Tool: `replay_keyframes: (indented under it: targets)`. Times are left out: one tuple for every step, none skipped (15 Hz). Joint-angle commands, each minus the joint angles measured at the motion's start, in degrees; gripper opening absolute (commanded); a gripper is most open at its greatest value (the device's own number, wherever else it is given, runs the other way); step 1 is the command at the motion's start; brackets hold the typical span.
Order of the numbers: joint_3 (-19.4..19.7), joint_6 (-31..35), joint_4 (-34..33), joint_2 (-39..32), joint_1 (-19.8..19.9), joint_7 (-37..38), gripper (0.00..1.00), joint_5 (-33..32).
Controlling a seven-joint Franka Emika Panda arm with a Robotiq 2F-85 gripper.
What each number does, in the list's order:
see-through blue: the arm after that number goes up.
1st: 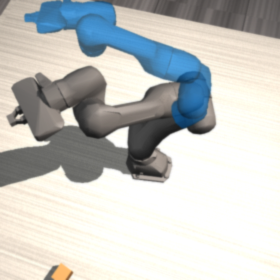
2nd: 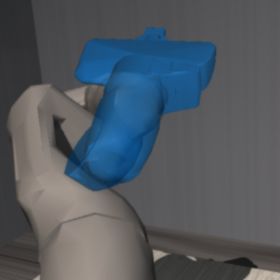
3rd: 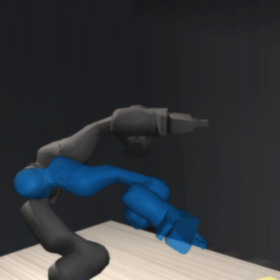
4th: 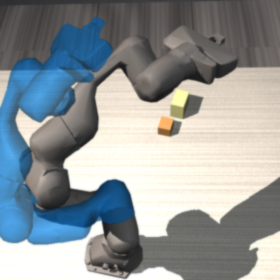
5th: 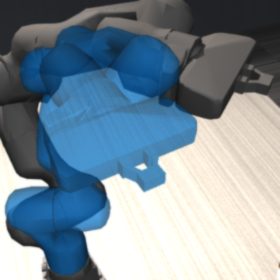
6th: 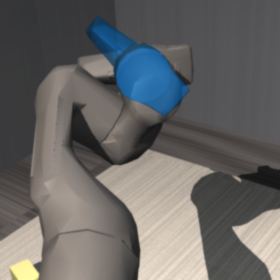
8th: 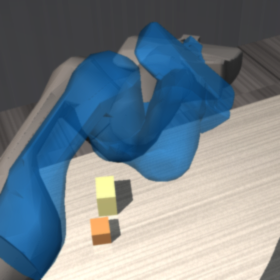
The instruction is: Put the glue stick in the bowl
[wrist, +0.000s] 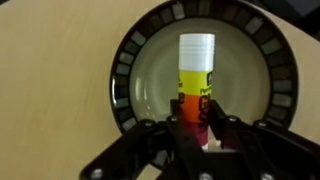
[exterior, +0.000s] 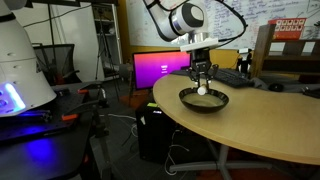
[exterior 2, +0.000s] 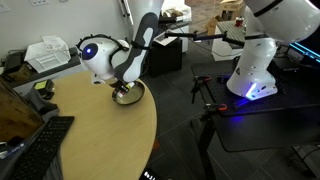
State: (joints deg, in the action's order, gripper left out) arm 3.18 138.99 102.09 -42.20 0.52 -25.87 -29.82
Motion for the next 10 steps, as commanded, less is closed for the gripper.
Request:
replay_keyframes:
  targets:
    - [1.2,-1.7,1.1,0.5,-2.2,0.5,0.42,-4.4]
    - [1.4,-1.7,1.4,0.6,-2.6,1.0,0.6,-5.2]
    - [1.4,-1.7,1.5,0.7,-2.9,1.2,0.66,-6.0]
    - [2.8,-1.0,1.8,1.2,-4.3,3.7,0.74,-8.1]
    - [2.8,-0.2,2.0,1.6,-4.4,4.7,0.81,-8.6]
    - [3.1,1.1,2.6,2.8,-4.8,7.9,0.88,-8.6]
    - [1.5,2.2,3.3,4.3,-3.6,8.3,0.97,-6.5]
    - [0.3,1.8,3.6,5.5,-2.9,8.5,0.99,-4.3]
    - [-0.4,1.3,3.9,6.9,-2.6,9.4,1.0,-2.2]
    - [-1.6,-0.3,3.7,7.9,-1.9,8.4,1.0,0.5]
